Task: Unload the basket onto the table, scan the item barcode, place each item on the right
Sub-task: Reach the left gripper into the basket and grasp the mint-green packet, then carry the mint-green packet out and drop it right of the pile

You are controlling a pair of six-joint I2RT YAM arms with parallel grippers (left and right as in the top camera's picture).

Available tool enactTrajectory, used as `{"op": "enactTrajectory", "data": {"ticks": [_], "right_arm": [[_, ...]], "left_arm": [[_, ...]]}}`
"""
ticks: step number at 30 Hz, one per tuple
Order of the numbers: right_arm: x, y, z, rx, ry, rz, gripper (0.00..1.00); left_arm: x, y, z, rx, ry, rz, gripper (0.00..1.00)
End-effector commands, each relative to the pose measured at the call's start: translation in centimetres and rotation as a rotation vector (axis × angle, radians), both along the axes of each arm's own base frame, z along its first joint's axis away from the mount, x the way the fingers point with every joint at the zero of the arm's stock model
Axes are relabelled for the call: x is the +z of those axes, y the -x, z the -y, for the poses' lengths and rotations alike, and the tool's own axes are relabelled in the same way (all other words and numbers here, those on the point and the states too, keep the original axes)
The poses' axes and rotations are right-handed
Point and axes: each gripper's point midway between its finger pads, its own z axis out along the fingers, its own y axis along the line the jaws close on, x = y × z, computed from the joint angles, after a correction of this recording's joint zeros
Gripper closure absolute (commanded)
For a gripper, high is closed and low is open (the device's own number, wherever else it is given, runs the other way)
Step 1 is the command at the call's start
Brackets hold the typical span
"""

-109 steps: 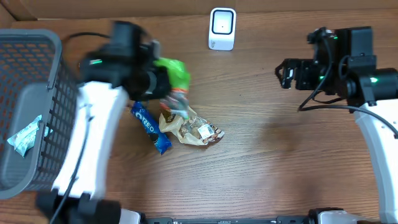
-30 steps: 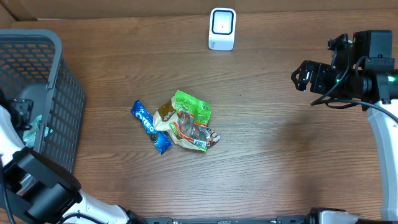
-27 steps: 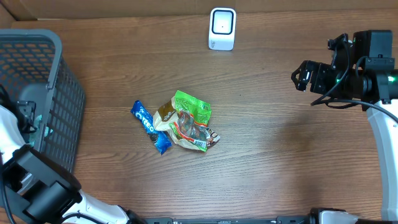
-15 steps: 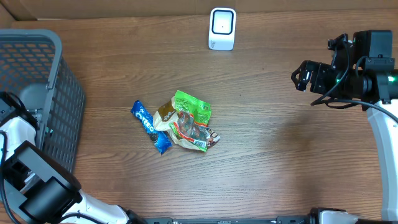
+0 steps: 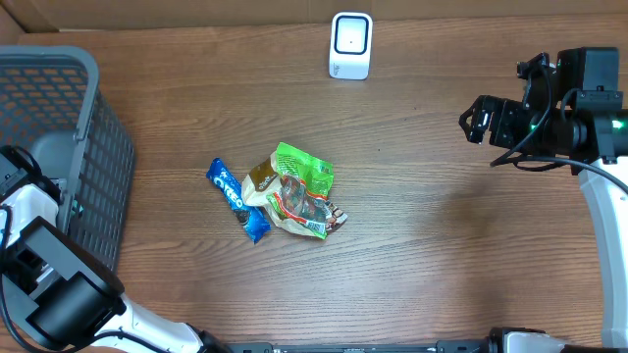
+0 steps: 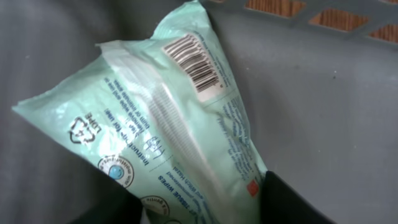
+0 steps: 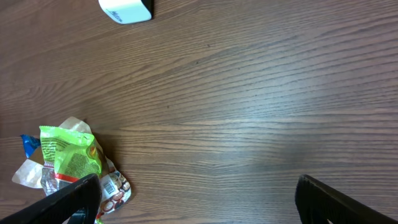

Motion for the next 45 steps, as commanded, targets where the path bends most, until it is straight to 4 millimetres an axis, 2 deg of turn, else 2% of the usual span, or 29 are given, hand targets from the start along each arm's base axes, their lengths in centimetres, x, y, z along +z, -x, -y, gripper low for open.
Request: {"op": "enactTrajectory", "data": {"ticks": [1, 3, 4, 6, 9, 11, 13, 17, 20, 23, 26, 28, 30, 33, 36, 39, 45], "right_arm": [[1.5, -0.3, -0.4, 0.012, -0.02, 0.044, 0.0], [1.6, -0.3, -0.5, 0.015, -0.024, 0.045, 0.0], [1.6, -0.3, -0.5, 0.015, -0.024, 0.045, 0.0], [1.6, -0.3, -0.5, 0.015, -0.024, 0.046, 0.0], [1.6, -0.4, -0.5, 0.015, -0.024, 0.049, 0.0], [1.6, -0.4, -0.5, 0.015, -0.024, 0.049, 0.0], [1.6, -0.4, -0.5, 0.015, -0.024, 0.049, 0.0], [1.6, -0.4, -0.5, 0.015, -0.024, 0.049, 0.0], [1.6, -0.4, -0.5, 0.015, -0.024, 0.049, 0.0], [1.6, -0.4, -0.5, 0.015, -0.024, 0.05, 0.0], [1.7, -0.4, -0.5, 0.015, -0.023, 0.053, 0.0], [1.7, -0.5, -0.5, 0.015, -0.023, 0.054, 0.0], [1.7, -0.5, -0.5, 0.015, -0.023, 0.054, 0.0], [1.8, -0.6, -0.5, 0.016, -0.023, 0.061, 0.0], [1.9, -0.7, -0.5, 0.015, -0.023, 0.068, 0.0], [2.0, -0.9, -0.5, 0.016, -0.023, 0.075, 0.0], [2.0, -0.9, -0.5, 0.016, -0.022, 0.075, 0.0]], "left_arm": [[-4.0, 1.7, 1.6, -0.026, 0.08, -0.109, 0.72], [-4.8, 1.9, 2.3, -0.037, 0.118, -0.124, 0.93], [-5.1, 2.0, 2.8, -0.05, 0.145, -0.128, 0.96], [-5.2, 1.7, 3.6, -0.097, 0.181, -0.121, 0.96], [-4.6, 0.0, 4.6, -0.24, 0.211, -0.072, 0.96], [-3.3, -1.4, 5.1, -0.328, 0.218, -0.015, 0.96], [-1.1, -3.0, 5.6, -0.401, 0.22, 0.059, 0.96], [6.0, -5.9, 6.3, -0.514, 0.188, 0.222, 0.96], [13.6, -7.1, 7.0, -0.599, 0.116, 0.323, 0.96], [21.0, -6.8, 8.1, -0.666, 0.011, 0.372, 0.96], [27.6, -5.9, 10.3, -0.745, -0.104, 0.396, 0.96], [31.3, -5.0, 12.5, -0.801, -0.172, 0.413, 0.96], [33.7, -4.4, 15.0, -0.861, -0.218, 0.427, 0.96], [34.9, -3.9, 19.8, -0.974, -0.219, 0.43, 0.96], [33.8, -4.1, 25.7, -1.145, -0.149, 0.397, 0.96], [31.4, -4.5, 31.4, -1.307, -0.06, 0.317, 0.96], [25.8, -5.8, 41.4, -1.583, 0.044, 0.109, 0.96]]}}
